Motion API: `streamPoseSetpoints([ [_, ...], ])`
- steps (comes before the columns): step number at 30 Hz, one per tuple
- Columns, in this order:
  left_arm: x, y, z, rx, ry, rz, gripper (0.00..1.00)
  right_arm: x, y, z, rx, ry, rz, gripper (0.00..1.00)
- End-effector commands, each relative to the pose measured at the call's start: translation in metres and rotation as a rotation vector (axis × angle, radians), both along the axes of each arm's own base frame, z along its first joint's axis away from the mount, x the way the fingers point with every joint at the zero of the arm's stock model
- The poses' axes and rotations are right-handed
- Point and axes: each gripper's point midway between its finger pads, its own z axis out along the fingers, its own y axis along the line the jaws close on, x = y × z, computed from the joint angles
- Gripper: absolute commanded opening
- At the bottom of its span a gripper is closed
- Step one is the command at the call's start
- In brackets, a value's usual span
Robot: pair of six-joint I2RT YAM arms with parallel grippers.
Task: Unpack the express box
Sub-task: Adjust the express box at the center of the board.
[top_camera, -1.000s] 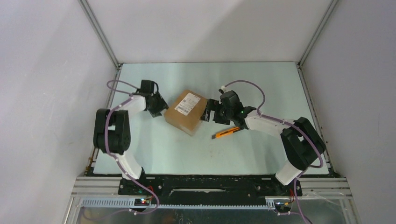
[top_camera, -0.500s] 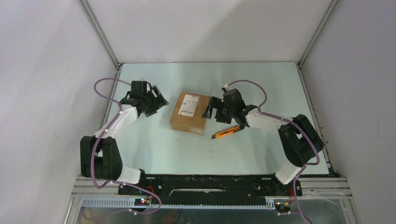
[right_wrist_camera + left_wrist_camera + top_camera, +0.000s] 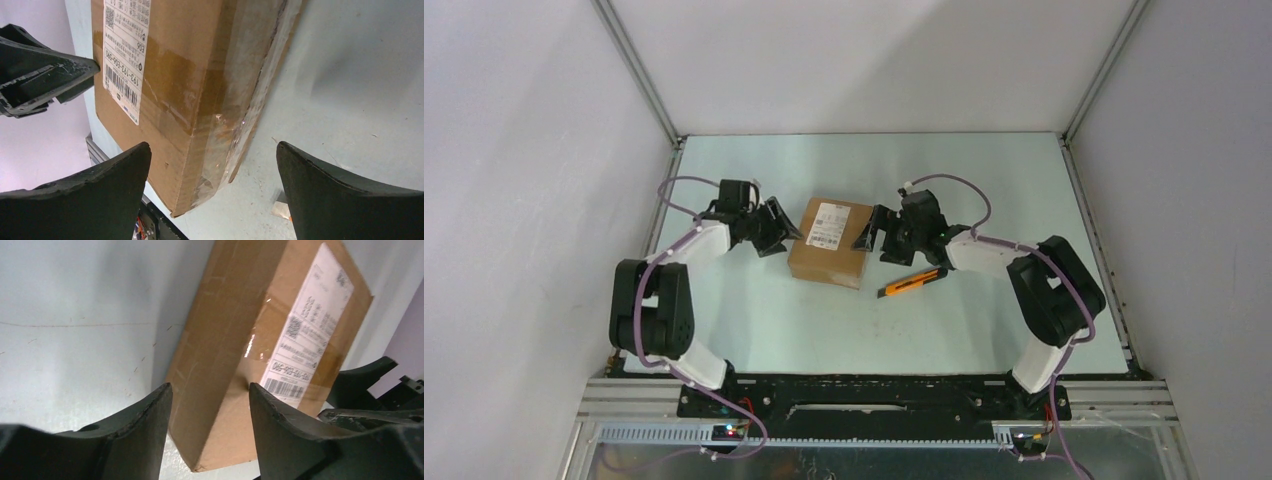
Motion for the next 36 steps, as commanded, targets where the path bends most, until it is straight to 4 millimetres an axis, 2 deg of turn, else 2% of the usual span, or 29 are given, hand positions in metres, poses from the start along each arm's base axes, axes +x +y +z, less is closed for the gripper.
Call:
streamPoseSetpoints([
  [1, -0.007, 0.003, -0.016, -0.009, 0.041, 0.024, 0.58, 0.015, 0.01, 0.016, 0.056, -0.037, -0.012, 0.98],
  [8, -0.018, 0.036, -0.039, 0.048, 0.092, 0.144, 0.47, 0.018, 0.014, 0.01, 0.069, -0.033, -0.014, 0.98],
  [14, -0.024, 0.039, -0.051, 0.056, 0.131, 0.154, 0.44, 0.023, 0.029, 0.012, 0.142, -0.036, -0.018, 0.98],
  [21, -0.028, 0.048, -0.06, 0.054, 0.175, 0.188, 0.34, 0.028, 0.05, 0.011, 0.233, -0.039, -0.011, 0.98],
  [28, -0.032, 0.048, -0.067, 0.045, 0.2, 0.192, 0.32, 0.026, 0.07, 0.03, 0.341, -0.062, 0.007, 0.98],
  [33, -0.034, 0.041, -0.063, -0.004, 0.191, 0.187, 0.32, 0.025, 0.068, 0.046, 0.315, -0.111, -0.007, 0.93],
  [36, -0.037, 0.034, -0.059, -0.048, 0.181, 0.181, 0.31, 0.022, 0.066, 0.062, 0.289, -0.167, 0.0, 0.89],
])
